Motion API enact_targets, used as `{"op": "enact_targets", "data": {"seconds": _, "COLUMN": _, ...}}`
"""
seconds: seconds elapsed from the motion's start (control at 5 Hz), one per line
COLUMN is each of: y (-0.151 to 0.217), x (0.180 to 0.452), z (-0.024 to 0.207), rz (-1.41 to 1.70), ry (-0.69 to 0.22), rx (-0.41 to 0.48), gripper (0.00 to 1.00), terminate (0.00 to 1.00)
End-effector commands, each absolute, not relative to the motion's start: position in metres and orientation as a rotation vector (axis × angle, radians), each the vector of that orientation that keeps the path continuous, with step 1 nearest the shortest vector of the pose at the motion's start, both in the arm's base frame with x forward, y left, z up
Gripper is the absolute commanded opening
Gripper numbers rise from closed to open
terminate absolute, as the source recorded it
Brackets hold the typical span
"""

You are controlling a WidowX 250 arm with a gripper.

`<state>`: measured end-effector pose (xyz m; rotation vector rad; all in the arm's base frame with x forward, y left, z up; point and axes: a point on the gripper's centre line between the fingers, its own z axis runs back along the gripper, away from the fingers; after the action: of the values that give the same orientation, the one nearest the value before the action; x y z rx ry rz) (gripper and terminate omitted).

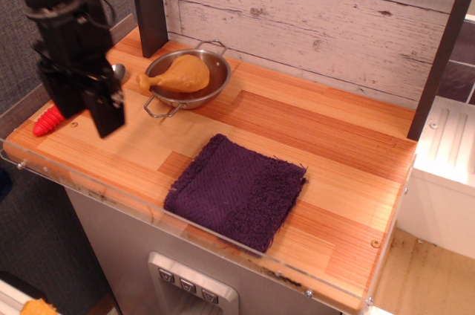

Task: Pull the dark rectangle to the other side of the table.

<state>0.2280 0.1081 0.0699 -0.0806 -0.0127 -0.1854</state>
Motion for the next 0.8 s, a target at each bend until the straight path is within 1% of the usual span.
{"op": "enact_targets", "data": {"seconds": 0.0, "y": 0.044, "x": 0.241, "z": 0.056, "rz": -0.156, "ry": -0.022, "rx": 0.000, "gripper": 1.00, "terminate": 0.00}}
{"op": "enact_targets", "data": {"seconds": 0.2, "y": 0.016, "x": 0.254, "z": 0.049, "rz": -0.203, "ry": -0.020, "rx": 0.011, "gripper": 1.00, "terminate": 0.00}}
{"op": "enact_targets", "data": {"seconds": 0.6, "y": 0.001, "x": 0.267, "z": 0.039, "rz": -0.186, "ry": -0.020, "rx": 0.034, "gripper": 1.00, "terminate": 0.00}}
